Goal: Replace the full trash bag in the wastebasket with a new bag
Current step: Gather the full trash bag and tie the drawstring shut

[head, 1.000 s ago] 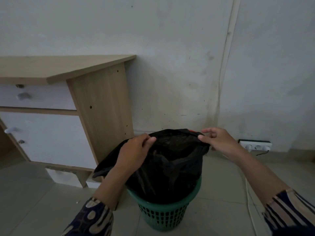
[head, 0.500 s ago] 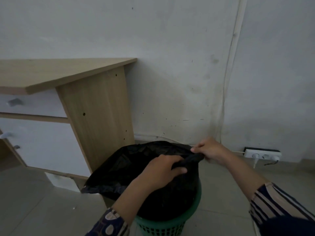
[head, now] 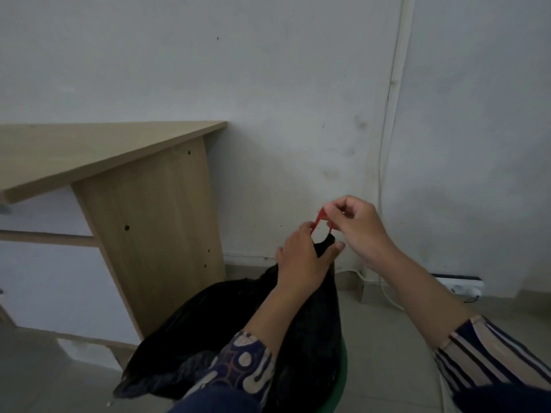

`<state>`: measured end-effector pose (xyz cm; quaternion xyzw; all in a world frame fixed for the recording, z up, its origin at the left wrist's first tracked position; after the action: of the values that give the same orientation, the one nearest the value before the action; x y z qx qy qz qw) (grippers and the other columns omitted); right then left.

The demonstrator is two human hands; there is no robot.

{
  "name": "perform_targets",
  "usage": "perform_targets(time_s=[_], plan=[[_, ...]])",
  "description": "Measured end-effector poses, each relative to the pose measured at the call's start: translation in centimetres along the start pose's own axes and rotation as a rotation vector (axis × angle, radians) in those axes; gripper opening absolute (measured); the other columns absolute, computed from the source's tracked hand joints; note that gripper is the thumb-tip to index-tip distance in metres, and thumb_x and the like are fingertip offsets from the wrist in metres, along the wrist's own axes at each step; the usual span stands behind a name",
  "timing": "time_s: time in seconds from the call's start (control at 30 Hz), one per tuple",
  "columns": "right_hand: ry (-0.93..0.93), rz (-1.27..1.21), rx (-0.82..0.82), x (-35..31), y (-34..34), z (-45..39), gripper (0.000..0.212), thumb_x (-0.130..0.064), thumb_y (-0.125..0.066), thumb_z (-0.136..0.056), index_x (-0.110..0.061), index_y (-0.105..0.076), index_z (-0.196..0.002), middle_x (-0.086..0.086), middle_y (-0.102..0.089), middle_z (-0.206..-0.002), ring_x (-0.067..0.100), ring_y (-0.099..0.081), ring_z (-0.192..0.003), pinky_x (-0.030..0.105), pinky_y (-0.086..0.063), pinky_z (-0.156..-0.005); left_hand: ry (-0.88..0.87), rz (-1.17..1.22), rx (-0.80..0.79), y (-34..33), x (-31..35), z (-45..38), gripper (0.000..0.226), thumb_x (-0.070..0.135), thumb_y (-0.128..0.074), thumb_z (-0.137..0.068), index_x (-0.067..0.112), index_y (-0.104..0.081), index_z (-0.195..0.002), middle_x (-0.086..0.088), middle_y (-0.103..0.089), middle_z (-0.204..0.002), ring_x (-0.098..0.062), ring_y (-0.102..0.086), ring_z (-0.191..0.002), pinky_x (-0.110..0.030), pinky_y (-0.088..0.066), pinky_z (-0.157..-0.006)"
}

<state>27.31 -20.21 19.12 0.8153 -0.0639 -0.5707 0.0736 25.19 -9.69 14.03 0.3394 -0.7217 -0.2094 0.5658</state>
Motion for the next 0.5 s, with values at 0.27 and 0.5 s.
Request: perform_targets(time_s=[0.27, 0.5], plan=[[-0.027, -0.436, 0.093, -1.2, 3.5, -2.0, 0.021, -0.010, -0.042, -0.095, -0.011, -0.047, -0.075, 0.009, -0.056, -0.068, 0.014, -0.064, -0.059, 0.031, -0.057, -0.066, -0.044, -0.158, -0.070, -2.3, -2.0, -0.9, 0.028, 0.027, -0.031, -0.099, 0.017, -0.050, -0.118, -0.001, -0.055, -0.122, -0.022, -0.048, -0.117, -0.047, -0.013, -0.114], [-0.069, -0.353, 0.135, 0.8, 6.5, -2.7, 0.023, -0.009, -0.042, -0.095, -0.014, -0.043, -0.073, 0.004, -0.044, -0.064, 0.007, -0.045, -0.043, 0.022, -0.046, -0.051, -0.109, -0.483, -0.180, -3.2, -7.6, -0.2, 0.031, 0.024, -0.032, -0.098, 0.021, -0.047, -0.125, 0.004, -0.053, -0.130, -0.018, -0.048, -0.121, -0.043, -0.009, -0.113]])
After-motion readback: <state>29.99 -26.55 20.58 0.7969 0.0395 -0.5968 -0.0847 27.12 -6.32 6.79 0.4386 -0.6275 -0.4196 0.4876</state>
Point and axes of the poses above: each hand's wrist, its own z-axis away from the middle knuckle, its own y-axis out of the back of the hand, x = y × z, the point moved 9 cm from there along -z, towards the middle knuckle
